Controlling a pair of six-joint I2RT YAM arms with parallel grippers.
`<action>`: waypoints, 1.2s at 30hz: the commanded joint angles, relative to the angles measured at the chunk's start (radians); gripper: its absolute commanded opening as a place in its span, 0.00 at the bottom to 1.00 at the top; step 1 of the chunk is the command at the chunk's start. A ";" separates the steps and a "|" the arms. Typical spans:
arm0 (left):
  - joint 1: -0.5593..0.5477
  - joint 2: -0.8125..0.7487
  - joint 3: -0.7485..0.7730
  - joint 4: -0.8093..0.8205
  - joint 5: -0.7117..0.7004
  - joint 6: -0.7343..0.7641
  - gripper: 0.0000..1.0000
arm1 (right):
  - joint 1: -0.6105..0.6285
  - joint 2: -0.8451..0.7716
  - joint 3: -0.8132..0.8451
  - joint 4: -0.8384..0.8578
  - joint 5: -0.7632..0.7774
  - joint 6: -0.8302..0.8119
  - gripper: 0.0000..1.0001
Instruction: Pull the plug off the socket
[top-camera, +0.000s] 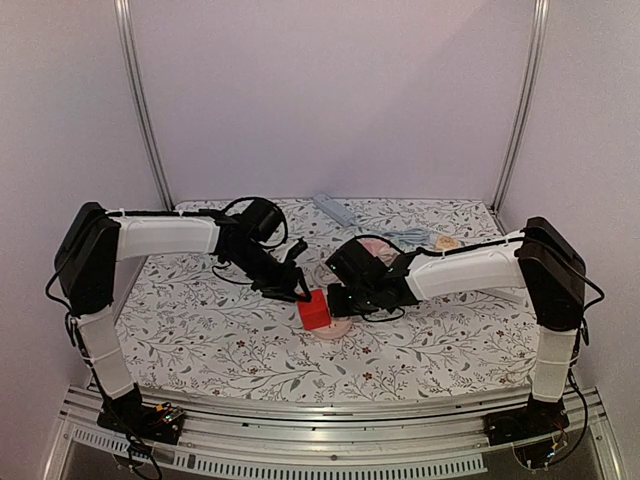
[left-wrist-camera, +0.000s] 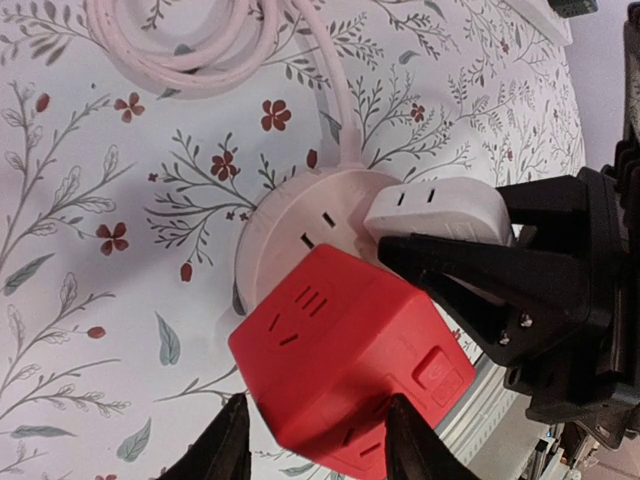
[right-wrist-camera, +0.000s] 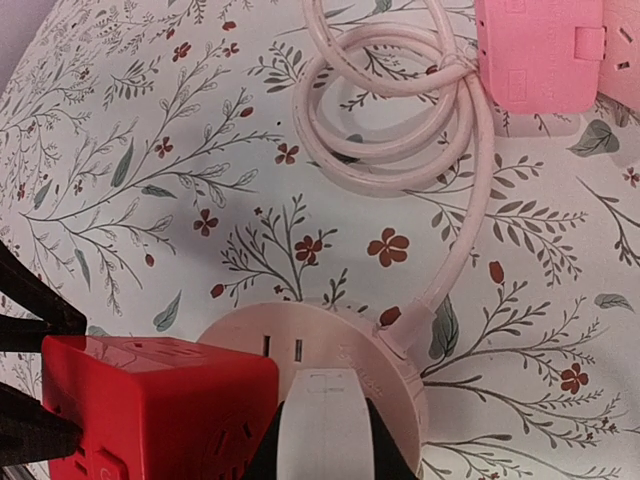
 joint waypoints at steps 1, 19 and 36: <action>-0.007 0.062 -0.013 -0.059 -0.088 0.017 0.44 | 0.020 -0.041 0.028 -0.039 0.016 -0.021 0.00; -0.089 -0.200 -0.098 0.026 -0.191 0.285 0.94 | -0.040 -0.025 0.001 0.073 -0.263 -0.065 0.00; -0.183 -0.087 -0.045 -0.060 -0.401 0.305 0.92 | -0.056 -0.016 0.000 0.094 -0.333 -0.072 0.00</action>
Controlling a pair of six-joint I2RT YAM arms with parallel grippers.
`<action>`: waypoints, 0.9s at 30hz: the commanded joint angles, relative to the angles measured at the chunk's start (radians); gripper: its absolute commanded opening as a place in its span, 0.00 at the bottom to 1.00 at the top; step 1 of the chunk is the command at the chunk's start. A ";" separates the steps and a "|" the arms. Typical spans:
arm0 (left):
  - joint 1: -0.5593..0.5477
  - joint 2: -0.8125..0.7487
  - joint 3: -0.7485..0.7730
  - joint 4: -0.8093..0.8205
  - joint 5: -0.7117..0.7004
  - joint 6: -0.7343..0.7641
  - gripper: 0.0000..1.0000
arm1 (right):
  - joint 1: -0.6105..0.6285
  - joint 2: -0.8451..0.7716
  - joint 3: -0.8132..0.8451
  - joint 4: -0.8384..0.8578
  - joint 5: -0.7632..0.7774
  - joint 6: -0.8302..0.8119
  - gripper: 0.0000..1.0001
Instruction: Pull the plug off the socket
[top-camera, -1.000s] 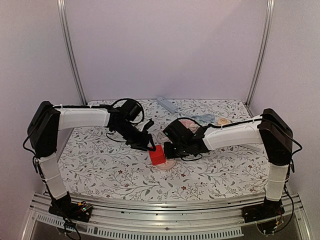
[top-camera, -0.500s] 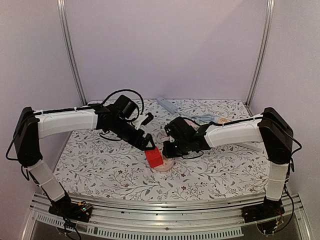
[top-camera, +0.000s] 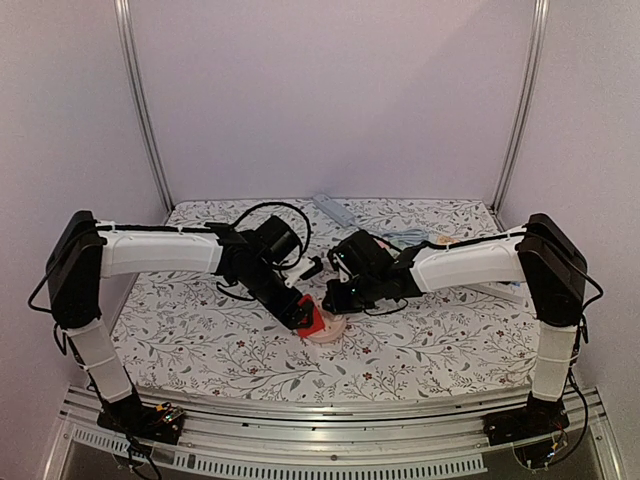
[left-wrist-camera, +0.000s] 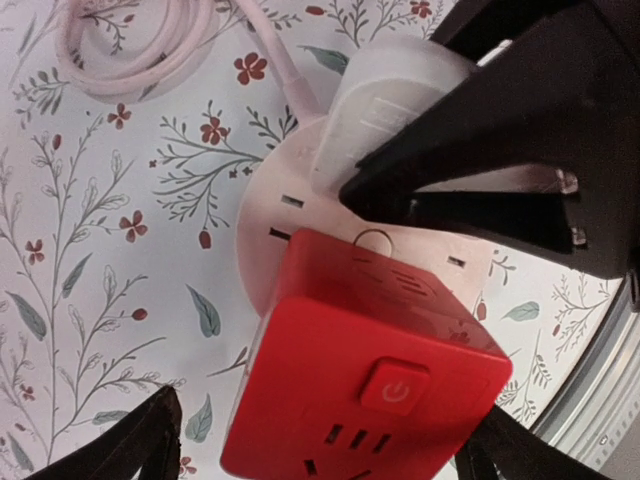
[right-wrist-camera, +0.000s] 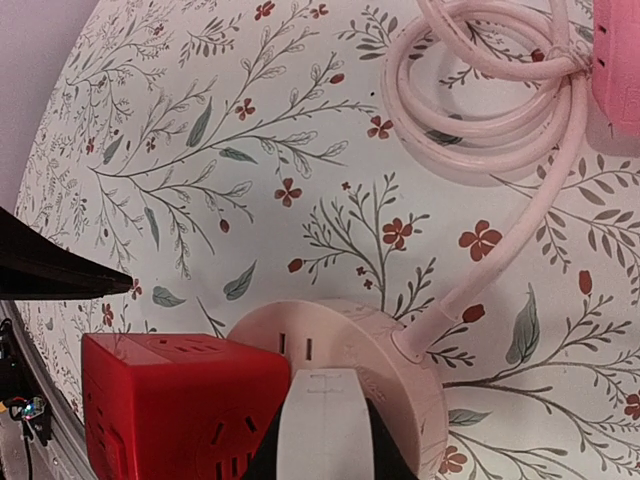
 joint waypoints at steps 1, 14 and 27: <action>-0.006 0.000 0.023 -0.020 -0.073 0.002 0.92 | 0.002 -0.014 0.000 0.045 -0.054 -0.017 0.00; -0.010 0.001 0.021 -0.004 0.006 0.012 0.79 | 0.001 -0.004 0.000 0.052 -0.066 -0.013 0.00; -0.012 0.016 0.025 -0.009 0.011 0.011 0.62 | -0.005 -0.003 -0.013 0.065 -0.087 -0.003 0.00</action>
